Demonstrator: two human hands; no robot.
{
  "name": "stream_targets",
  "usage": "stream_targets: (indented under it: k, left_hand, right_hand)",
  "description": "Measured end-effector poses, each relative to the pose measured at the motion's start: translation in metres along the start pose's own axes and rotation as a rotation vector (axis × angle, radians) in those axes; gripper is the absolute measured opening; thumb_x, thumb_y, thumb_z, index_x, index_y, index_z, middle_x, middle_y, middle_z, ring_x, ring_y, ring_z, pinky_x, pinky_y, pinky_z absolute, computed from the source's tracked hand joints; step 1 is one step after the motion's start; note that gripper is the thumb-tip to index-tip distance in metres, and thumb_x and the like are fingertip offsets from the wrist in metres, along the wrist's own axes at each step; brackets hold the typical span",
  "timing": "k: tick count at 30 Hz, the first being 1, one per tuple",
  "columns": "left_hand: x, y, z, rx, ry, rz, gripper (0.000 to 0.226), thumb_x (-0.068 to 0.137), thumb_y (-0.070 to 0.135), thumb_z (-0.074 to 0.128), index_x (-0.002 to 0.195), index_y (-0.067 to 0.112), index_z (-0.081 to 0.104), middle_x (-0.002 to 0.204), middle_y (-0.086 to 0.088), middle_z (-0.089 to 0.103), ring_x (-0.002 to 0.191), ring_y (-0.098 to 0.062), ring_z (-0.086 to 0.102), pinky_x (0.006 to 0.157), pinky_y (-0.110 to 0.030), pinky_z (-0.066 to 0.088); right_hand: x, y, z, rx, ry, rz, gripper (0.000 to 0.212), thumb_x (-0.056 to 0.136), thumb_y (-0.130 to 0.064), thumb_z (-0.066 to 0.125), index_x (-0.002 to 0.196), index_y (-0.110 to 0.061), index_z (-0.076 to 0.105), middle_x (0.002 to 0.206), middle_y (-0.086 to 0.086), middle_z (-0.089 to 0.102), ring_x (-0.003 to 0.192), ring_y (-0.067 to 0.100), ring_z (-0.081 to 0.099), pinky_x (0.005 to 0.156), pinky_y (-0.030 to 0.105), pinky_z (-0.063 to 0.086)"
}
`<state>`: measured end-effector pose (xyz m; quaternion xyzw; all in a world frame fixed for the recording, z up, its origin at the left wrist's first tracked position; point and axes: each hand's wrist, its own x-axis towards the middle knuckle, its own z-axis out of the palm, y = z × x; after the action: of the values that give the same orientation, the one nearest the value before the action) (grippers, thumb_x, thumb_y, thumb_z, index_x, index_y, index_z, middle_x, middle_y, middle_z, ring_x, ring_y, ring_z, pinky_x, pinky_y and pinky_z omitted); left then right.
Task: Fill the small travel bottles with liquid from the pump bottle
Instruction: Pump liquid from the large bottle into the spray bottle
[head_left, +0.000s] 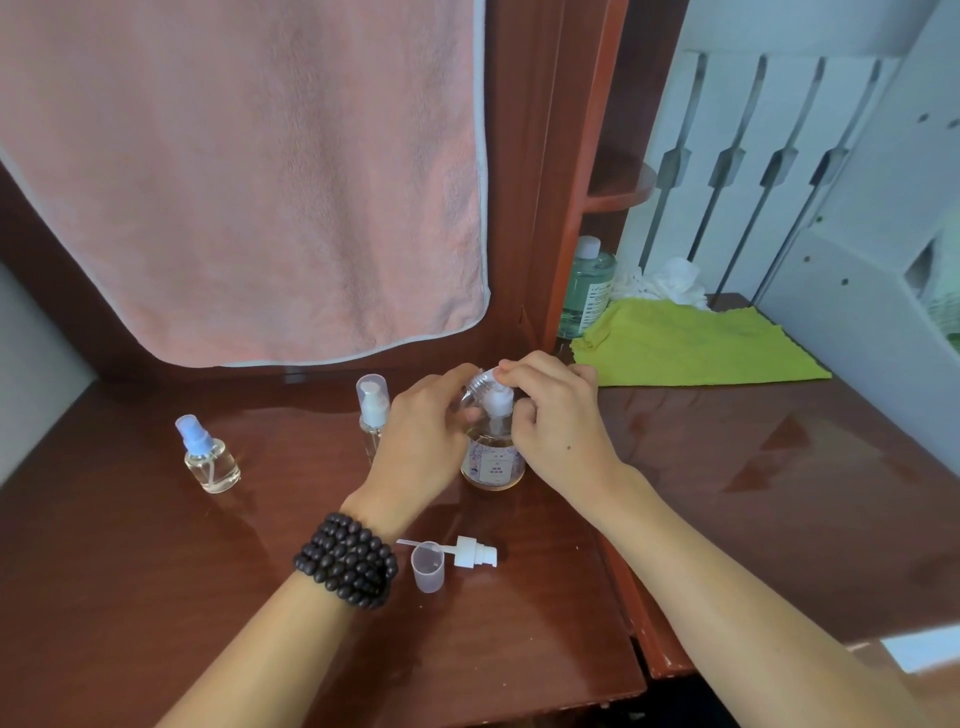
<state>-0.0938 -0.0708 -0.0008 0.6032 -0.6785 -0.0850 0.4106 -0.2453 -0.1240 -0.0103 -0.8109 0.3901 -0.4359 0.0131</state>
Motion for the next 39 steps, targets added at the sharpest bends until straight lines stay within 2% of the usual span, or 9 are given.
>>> stream_targets:
  k: [7,13,16,18,22,26,31,34,39]
  left_hand:
    - [0.0058,0.0001,-0.0079,-0.02,-0.012,0.035,0.033,0.092,0.007,0.064,0.12,0.022,0.066,0.089,0.005,0.065,0.085,0.007,0.053,0.079,-0.004,0.033]
    - [0.0038,-0.0015,-0.0022,0.001,-0.002,0.016,0.035,0.088,0.0,0.064,0.117,0.021,0.067,0.083,0.001,0.062,0.077,-0.005,0.054,0.075,-0.007,0.036]
    - [0.0006,-0.0016,-0.0002,-0.006,-0.003,-0.007,0.039,0.088,-0.002,0.065,0.121,0.019,0.067,0.085,-0.002,0.062,0.079,-0.015,0.057,0.075,-0.017,0.041]
    - [0.0002,-0.0003,-0.0015,-0.022,-0.001,-0.013,0.039,0.088,-0.002,0.065,0.12,0.02,0.067,0.085,-0.002,0.061,0.08,-0.015,0.058,0.078,-0.024,0.043]
    - [0.0026,0.0023,-0.0084,-0.035,-0.009,0.023,0.035,0.09,0.002,0.064,0.119,0.022,0.066,0.086,0.0,0.063,0.083,-0.009,0.056,0.078,-0.012,0.039]
    - [0.0037,0.0023,-0.0082,-0.026,-0.009,0.02,0.035,0.09,0.003,0.064,0.118,0.025,0.066,0.086,0.002,0.063,0.084,-0.004,0.056,0.078,-0.009,0.037]
    - [0.0018,-0.0016,-0.0013,-0.003,-0.008,0.003,0.04,0.087,-0.002,0.065,0.119,0.022,0.067,0.083,0.002,0.06,0.079,-0.001,0.054,0.076,-0.007,0.036]
    - [0.0001,-0.0011,-0.0012,-0.011,0.005,-0.002,0.04,0.087,-0.003,0.065,0.119,0.021,0.068,0.083,0.0,0.061,0.076,-0.002,0.054,0.076,-0.006,0.035]
    - [0.0034,0.0041,-0.0088,-0.019,-0.007,0.014,0.035,0.09,0.004,0.064,0.119,0.025,0.067,0.087,0.0,0.063,0.084,-0.002,0.055,0.078,-0.006,0.036]
  right_hand:
    - [0.0,0.0011,-0.0032,0.035,0.011,-0.012,0.053,0.066,0.004,0.048,0.109,-0.013,0.074,0.117,-0.002,0.069,0.103,0.011,0.064,0.088,0.039,0.036]
    - [0.0,0.0007,-0.0023,0.025,-0.009,-0.002,0.05,0.065,0.008,0.047,0.102,-0.011,0.075,0.107,-0.001,0.07,0.097,0.017,0.067,0.087,0.041,0.038]
    - [-0.0007,0.0001,-0.0006,-0.003,-0.028,-0.013,0.048,0.064,0.008,0.048,0.099,-0.01,0.075,0.105,-0.001,0.07,0.095,0.018,0.068,0.086,0.032,0.03]
    - [0.0002,-0.0005,-0.0015,-0.008,-0.03,-0.013,0.048,0.066,0.005,0.046,0.1,-0.01,0.075,0.105,-0.001,0.07,0.096,0.017,0.068,0.086,0.031,0.029]
    - [-0.0002,-0.0027,-0.0054,0.0,0.01,-0.031,0.051,0.071,-0.008,0.037,0.105,-0.01,0.075,0.113,0.0,0.07,0.098,0.013,0.065,0.089,0.029,0.029]
    - [0.0016,-0.0042,-0.0052,0.01,0.008,-0.026,0.052,0.07,-0.009,0.035,0.104,-0.01,0.075,0.11,0.0,0.07,0.097,0.013,0.065,0.088,0.03,0.03]
    - [-0.0004,-0.005,-0.0038,-0.029,-0.019,-0.017,0.048,0.065,0.0,0.044,0.1,-0.008,0.075,0.103,0.0,0.07,0.092,0.018,0.068,0.085,0.029,0.028]
    - [0.0003,-0.0065,-0.0036,-0.014,-0.031,-0.018,0.047,0.063,0.001,0.047,0.1,-0.007,0.075,0.102,0.001,0.07,0.093,0.019,0.068,0.085,0.033,0.033]
    - [0.0023,-0.0054,-0.0067,0.02,0.003,-0.035,0.049,0.064,0.004,0.049,0.104,-0.006,0.074,0.108,0.002,0.07,0.096,0.017,0.067,0.086,0.031,0.036]
